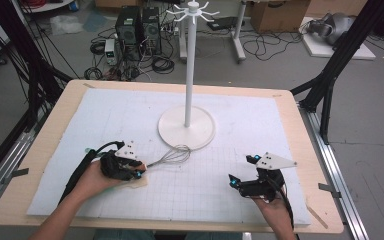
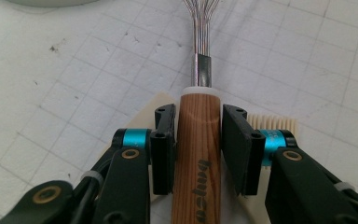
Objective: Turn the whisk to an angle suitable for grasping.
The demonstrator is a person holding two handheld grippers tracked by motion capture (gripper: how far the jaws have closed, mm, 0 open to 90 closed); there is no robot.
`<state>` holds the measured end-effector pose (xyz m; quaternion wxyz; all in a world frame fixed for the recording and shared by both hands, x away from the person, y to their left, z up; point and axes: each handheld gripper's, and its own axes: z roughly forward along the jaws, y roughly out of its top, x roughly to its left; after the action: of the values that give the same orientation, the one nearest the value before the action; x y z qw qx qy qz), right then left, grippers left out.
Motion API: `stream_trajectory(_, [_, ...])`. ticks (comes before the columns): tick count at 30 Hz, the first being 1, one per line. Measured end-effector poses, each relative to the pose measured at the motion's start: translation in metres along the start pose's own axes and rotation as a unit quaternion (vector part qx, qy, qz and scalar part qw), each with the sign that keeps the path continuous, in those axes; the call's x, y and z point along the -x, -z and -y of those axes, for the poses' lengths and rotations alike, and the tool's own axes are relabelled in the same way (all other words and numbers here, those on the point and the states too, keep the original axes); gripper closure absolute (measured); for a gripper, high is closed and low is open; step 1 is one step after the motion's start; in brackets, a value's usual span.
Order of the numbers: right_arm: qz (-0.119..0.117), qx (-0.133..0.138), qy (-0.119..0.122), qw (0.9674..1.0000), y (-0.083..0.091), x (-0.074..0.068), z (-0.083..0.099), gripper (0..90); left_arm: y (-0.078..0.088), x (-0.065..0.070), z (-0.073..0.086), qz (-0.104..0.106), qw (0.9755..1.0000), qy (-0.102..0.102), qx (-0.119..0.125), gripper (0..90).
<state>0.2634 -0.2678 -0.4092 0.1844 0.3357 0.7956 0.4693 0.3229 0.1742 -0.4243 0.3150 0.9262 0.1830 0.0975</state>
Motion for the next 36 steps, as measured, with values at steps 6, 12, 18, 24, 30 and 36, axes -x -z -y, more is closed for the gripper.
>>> stream_trajectory(6, [0.000,0.001,0.002,1.0000,0.0000,-0.0002,-0.0002,8.1,-0.0008,0.0053,-0.0012,-0.018,0.9997,-0.016,-0.006,67.4])
stream_trajectory(12, [-0.001,0.000,0.000,1.0000,0.0005,-0.0002,0.0000,8.1,-0.0012,0.0060,-0.0014,-0.020,0.9996,-0.022,-0.005,68.0])
stream_trajectory(18, [-0.001,-0.001,-0.002,1.0000,0.0008,-0.0005,0.0002,8.1,-0.0015,0.0079,-0.0026,-0.019,0.9996,-0.021,-0.006,68.7])
stream_trajectory(24, [-0.001,-0.001,0.000,1.0000,0.0002,-0.0007,-0.0002,8.1,-0.0015,0.0083,-0.0035,-0.018,0.9996,-0.021,-0.006,68.9])
stream_trajectory(30, [-0.001,0.000,0.000,1.0000,0.0004,-0.0002,0.0001,8.1,0.0011,0.0076,-0.0043,-0.022,0.9995,-0.023,0.000,69.0])
stream_trajectory(36, [0.000,0.002,-0.003,1.0000,0.0013,0.0002,0.0004,8.1,0.0033,0.0072,-0.0042,-0.024,0.9995,-0.018,0.006,69.1])
